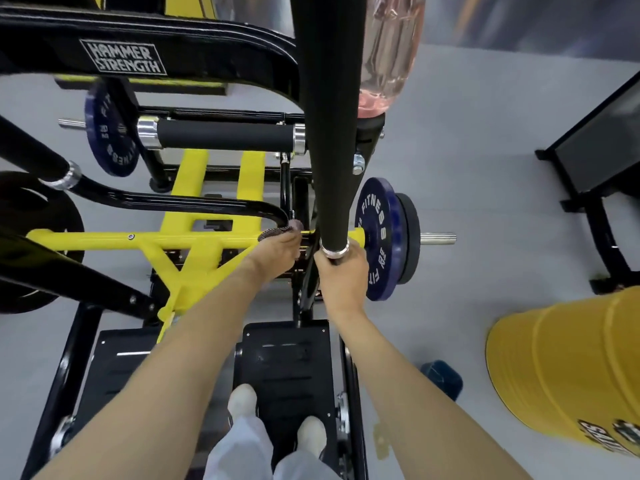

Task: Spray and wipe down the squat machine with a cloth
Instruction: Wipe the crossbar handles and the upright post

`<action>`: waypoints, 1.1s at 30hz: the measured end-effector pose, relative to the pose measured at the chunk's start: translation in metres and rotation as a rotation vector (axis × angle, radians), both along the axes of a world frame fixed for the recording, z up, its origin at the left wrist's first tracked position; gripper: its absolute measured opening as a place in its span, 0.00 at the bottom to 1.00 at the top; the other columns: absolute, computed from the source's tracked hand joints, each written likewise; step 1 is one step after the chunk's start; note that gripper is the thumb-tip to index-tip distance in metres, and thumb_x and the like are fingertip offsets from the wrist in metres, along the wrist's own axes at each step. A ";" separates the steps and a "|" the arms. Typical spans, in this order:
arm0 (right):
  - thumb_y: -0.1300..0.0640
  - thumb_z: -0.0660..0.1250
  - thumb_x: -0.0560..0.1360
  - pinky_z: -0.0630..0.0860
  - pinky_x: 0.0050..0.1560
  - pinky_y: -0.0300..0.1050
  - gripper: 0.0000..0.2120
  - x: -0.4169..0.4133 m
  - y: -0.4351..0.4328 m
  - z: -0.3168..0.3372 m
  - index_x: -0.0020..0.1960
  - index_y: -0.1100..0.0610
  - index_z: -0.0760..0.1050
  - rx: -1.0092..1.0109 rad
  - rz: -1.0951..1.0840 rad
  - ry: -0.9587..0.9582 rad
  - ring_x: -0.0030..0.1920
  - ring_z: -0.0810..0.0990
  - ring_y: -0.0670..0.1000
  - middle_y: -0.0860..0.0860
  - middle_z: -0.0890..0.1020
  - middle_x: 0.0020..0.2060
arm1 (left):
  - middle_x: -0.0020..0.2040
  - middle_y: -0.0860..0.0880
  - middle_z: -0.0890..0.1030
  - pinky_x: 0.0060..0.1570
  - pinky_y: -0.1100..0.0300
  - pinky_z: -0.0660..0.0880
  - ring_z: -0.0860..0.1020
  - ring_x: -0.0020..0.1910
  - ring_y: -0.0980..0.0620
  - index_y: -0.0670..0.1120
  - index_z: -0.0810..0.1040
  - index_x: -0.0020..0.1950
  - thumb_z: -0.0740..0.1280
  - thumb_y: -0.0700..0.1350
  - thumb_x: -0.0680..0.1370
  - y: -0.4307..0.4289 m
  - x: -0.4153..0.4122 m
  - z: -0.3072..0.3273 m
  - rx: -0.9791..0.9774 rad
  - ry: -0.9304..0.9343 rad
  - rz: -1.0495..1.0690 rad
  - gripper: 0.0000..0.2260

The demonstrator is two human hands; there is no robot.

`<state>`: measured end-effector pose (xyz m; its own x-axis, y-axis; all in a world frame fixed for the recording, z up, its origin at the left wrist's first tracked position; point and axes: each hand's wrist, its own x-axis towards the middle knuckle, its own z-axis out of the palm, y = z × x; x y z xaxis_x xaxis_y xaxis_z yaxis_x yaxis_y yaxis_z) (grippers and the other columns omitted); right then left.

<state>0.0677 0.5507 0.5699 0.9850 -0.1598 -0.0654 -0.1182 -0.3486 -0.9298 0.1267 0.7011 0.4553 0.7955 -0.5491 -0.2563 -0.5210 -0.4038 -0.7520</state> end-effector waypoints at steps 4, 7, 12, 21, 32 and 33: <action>0.56 0.69 0.69 0.75 0.39 0.47 0.12 0.000 0.005 -0.003 0.37 0.43 0.68 0.025 -0.020 0.023 0.44 0.77 0.54 0.51 0.77 0.42 | 0.74 0.45 0.64 0.71 0.48 0.58 0.61 0.73 0.42 0.44 0.71 0.70 0.62 0.43 0.79 0.028 -0.026 0.009 -0.144 0.236 0.084 0.19; 0.53 0.69 0.69 0.80 0.45 0.55 0.07 -0.003 0.008 -0.006 0.45 0.54 0.75 0.026 -0.055 0.056 0.44 0.79 0.54 0.54 0.79 0.46 | 0.66 0.45 0.73 0.57 0.55 0.69 0.72 0.58 0.47 0.42 0.72 0.68 0.63 0.34 0.76 0.038 -0.054 0.013 -1.128 0.205 0.676 0.20; 0.53 0.68 0.68 0.79 0.48 0.57 0.06 -0.003 0.014 -0.007 0.44 0.48 0.73 0.058 -0.103 0.020 0.46 0.80 0.55 0.56 0.80 0.47 | 0.38 0.46 0.81 0.28 0.63 0.75 0.77 0.30 0.56 0.43 0.78 0.52 0.58 0.35 0.79 0.007 -0.046 0.044 -2.605 -0.043 1.226 0.10; 0.60 0.70 0.70 0.78 0.50 0.53 0.12 -0.002 0.013 -0.006 0.42 0.45 0.72 0.046 -0.129 0.030 0.48 0.80 0.54 0.57 0.80 0.49 | 0.42 0.42 0.84 0.47 0.52 0.77 0.81 0.40 0.50 0.41 0.80 0.51 0.52 0.25 0.70 -0.033 -0.017 0.037 -2.718 -0.017 1.165 0.22; 0.56 0.72 0.69 0.78 0.52 0.50 0.13 -0.001 0.004 -0.006 0.41 0.41 0.71 0.073 -0.024 -0.010 0.49 0.80 0.53 0.55 0.80 0.49 | 0.58 0.38 0.73 0.48 0.50 0.77 0.76 0.49 0.42 0.36 0.69 0.63 0.58 0.29 0.74 -0.058 0.000 -0.008 -2.546 -0.082 1.584 0.17; 0.54 0.71 0.69 0.78 0.51 0.50 0.12 -0.001 0.003 -0.007 0.41 0.40 0.71 0.065 -0.018 -0.009 0.48 0.80 0.53 0.55 0.80 0.49 | 0.53 0.38 0.76 0.39 0.53 0.78 0.77 0.44 0.43 0.36 0.68 0.64 0.57 0.27 0.72 -0.059 0.003 -0.001 -2.858 -0.009 1.608 0.20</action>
<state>0.0666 0.5538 0.5625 0.9826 -0.1727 -0.0677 -0.1157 -0.2852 -0.9515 0.1294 0.6418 0.4544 0.5935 0.5253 -0.6098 0.3386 0.5244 0.7812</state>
